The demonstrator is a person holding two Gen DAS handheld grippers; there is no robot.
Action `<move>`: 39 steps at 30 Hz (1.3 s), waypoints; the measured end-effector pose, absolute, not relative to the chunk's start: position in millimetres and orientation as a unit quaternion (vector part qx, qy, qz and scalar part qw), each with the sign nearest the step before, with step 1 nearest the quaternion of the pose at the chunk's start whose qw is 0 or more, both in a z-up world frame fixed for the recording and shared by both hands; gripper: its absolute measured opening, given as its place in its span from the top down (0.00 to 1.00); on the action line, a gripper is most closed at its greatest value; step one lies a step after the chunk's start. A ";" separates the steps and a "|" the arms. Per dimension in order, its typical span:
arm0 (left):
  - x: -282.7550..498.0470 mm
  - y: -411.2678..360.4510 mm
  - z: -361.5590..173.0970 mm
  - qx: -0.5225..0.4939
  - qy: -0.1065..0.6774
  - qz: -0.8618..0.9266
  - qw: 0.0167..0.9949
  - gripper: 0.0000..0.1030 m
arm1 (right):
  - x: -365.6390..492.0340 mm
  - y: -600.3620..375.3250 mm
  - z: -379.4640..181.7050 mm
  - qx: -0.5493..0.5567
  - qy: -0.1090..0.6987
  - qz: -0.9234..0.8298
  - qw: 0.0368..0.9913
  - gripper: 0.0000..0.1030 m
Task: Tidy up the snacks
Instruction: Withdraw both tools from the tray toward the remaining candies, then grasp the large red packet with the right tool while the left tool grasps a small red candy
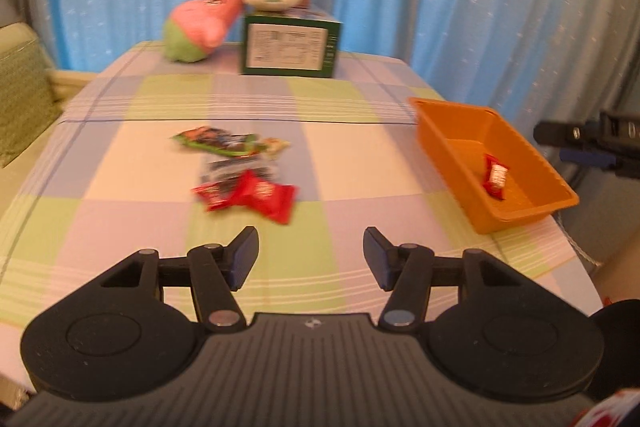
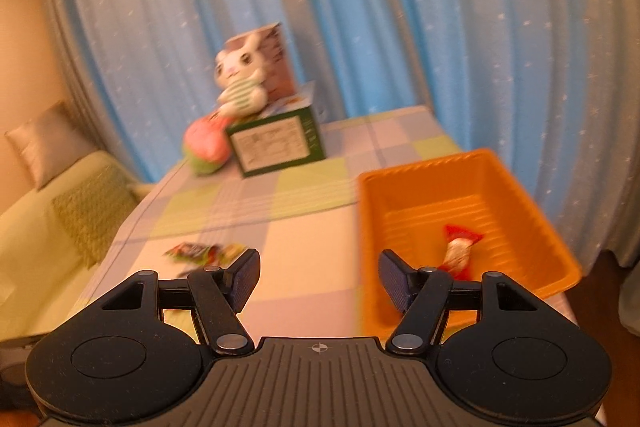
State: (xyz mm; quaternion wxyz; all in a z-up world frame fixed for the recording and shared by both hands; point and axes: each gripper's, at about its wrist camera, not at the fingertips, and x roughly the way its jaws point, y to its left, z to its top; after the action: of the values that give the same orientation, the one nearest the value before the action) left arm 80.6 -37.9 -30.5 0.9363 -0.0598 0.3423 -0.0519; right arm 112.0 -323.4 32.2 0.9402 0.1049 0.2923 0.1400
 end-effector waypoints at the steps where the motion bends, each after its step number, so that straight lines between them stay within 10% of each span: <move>1: 77.9 -30.5 -30.6 -0.062 0.341 -0.045 0.937 0.46 | 109.6 -316.0 29.1 0.103 0.296 0.146 0.938 0.36; 39: 144.2 63.0 -70.8 -0.049 0.378 -0.003 0.924 0.44 | 181.2 -146.0 -66.1 -0.133 0.325 0.325 0.878 0.37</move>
State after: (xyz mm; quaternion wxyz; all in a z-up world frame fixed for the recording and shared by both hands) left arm 144.2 63.0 -70.8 0.9244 -0.0492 0.3782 -0.0026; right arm 181.2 -146.0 -66.1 0.8782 -0.1330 0.3247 0.3249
